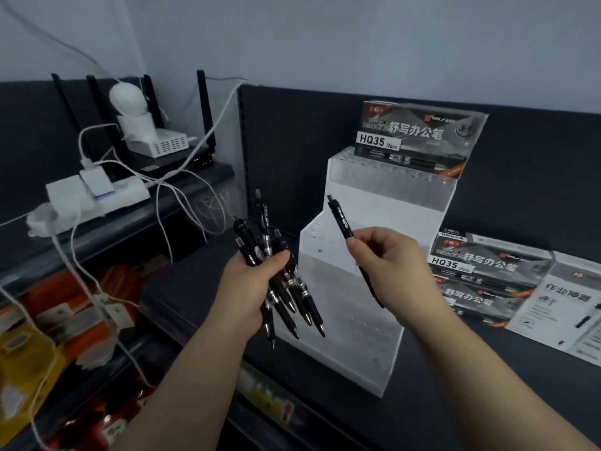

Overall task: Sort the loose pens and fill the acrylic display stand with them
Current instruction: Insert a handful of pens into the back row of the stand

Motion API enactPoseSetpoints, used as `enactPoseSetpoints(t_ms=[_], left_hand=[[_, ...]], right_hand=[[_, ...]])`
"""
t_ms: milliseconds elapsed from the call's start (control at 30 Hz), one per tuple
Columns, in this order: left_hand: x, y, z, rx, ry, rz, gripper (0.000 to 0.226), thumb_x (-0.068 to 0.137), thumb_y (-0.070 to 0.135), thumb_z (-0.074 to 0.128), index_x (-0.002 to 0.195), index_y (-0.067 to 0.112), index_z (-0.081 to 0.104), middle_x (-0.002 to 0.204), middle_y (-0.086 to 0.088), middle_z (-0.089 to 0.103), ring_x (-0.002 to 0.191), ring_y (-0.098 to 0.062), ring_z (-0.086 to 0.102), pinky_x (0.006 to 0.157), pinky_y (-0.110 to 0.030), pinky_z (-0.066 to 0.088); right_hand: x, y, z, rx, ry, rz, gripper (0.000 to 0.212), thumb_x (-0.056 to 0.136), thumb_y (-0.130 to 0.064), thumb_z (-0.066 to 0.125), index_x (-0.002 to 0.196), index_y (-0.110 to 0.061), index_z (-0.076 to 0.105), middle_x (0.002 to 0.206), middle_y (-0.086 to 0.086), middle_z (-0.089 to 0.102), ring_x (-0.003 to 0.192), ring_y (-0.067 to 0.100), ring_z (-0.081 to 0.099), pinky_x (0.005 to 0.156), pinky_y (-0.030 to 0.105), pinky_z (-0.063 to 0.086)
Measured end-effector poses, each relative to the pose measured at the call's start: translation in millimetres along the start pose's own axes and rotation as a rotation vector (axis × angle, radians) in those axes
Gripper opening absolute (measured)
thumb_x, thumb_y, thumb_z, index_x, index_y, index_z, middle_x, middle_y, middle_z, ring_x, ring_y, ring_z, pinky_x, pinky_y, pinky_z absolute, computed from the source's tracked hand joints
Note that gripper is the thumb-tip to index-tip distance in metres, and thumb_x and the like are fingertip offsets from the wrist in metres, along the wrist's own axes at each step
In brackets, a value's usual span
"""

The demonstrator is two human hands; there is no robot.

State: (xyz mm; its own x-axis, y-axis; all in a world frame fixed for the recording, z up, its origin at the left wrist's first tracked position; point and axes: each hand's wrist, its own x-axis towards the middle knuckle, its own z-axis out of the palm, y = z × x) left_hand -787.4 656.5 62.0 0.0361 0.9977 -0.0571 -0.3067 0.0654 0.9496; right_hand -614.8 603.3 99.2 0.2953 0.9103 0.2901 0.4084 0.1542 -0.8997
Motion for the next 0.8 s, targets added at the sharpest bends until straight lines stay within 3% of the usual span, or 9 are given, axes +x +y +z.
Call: enactPoseSetpoints(t_ms=[167, 333, 467, 600, 733, 800], left_hand=[[48.8, 25.5, -19.1, 0.052, -0.111, 0.074, 0.014, 0.080, 0.007, 0.071, 0.091, 0.015, 0.067, 0.085, -0.001, 0.072, 0.083, -0.019, 0.070, 0.079, -0.039, 0.054], [82.3, 33.9, -25.9, 0.075, -0.203, 0.069, 0.017, 0.081, 0.010, 0.071, 0.096, 0.017, 0.068, 0.092, -0.003, 0.073, 0.088, -0.020, 0.070, 0.084, -0.041, 0.054], [96.5, 32.8, -24.0, 0.068, -0.269, 0.025, 0.015, 0.081, 0.009, 0.070, 0.094, 0.017, 0.068, 0.089, -0.002, 0.073, 0.086, -0.020, 0.070, 0.082, -0.041, 0.055], [103.6, 29.8, -21.3, 0.057, -0.328, -0.002, 0.014, 0.081, 0.008, 0.070, 0.090, 0.018, 0.068, 0.086, 0.000, 0.074, 0.086, -0.020, 0.070, 0.078, -0.038, 0.054], [107.5, 26.7, -21.0, 0.070, -0.362, -0.012, 0.015, 0.081, 0.009, 0.070, 0.095, 0.016, 0.068, 0.090, -0.002, 0.074, 0.088, -0.020, 0.070, 0.081, -0.038, 0.054], [109.2, 25.9, -22.1, 0.070, -0.373, -0.012, 0.015, 0.081, 0.009, 0.070, 0.095, 0.015, 0.068, 0.089, -0.002, 0.074, 0.089, -0.020, 0.070, 0.083, -0.039, 0.053]], right_hand=[[37.9, -26.1, 29.4, 0.117, 0.145, 0.047, 0.012, 0.092, -0.020, 0.055, 0.087, -0.015, 0.064, 0.071, 0.000, 0.062, 0.068, 0.018, 0.057, 0.068, 0.040, 0.054], [69.8, -36.6, 45.4, 0.226, 0.312, 0.025, 0.009, 0.093, -0.013, 0.053, 0.086, -0.016, 0.057, 0.075, -0.002, 0.059, 0.075, 0.014, 0.063, 0.082, 0.038, 0.057], [86.4, -32.4, 50.0, 0.044, 0.437, -0.029, 0.002, 0.091, -0.018, 0.056, 0.091, -0.018, 0.058, 0.087, 0.001, 0.066, 0.084, 0.017, 0.066, 0.085, 0.039, 0.055], [93.9, -21.9, 57.3, -0.127, 0.481, -0.039, 0.004, 0.091, -0.021, 0.057, 0.094, -0.020, 0.058, 0.087, -0.002, 0.067, 0.084, 0.016, 0.065, 0.079, 0.034, 0.054], [97.6, -11.3, 67.4, -0.257, 0.469, 0.002, 0.008, 0.091, -0.021, 0.058, 0.099, -0.018, 0.058, 0.083, -0.008, 0.064, 0.078, 0.010, 0.061, 0.062, 0.010, 0.043], [98.1, -7.3, 71.4, -0.334, 0.456, 0.032, 0.013, 0.090, -0.021, 0.058, 0.102, -0.015, 0.060, 0.081, -0.008, 0.062, 0.074, 0.008, 0.058, 0.057, 0.005, 0.038]])
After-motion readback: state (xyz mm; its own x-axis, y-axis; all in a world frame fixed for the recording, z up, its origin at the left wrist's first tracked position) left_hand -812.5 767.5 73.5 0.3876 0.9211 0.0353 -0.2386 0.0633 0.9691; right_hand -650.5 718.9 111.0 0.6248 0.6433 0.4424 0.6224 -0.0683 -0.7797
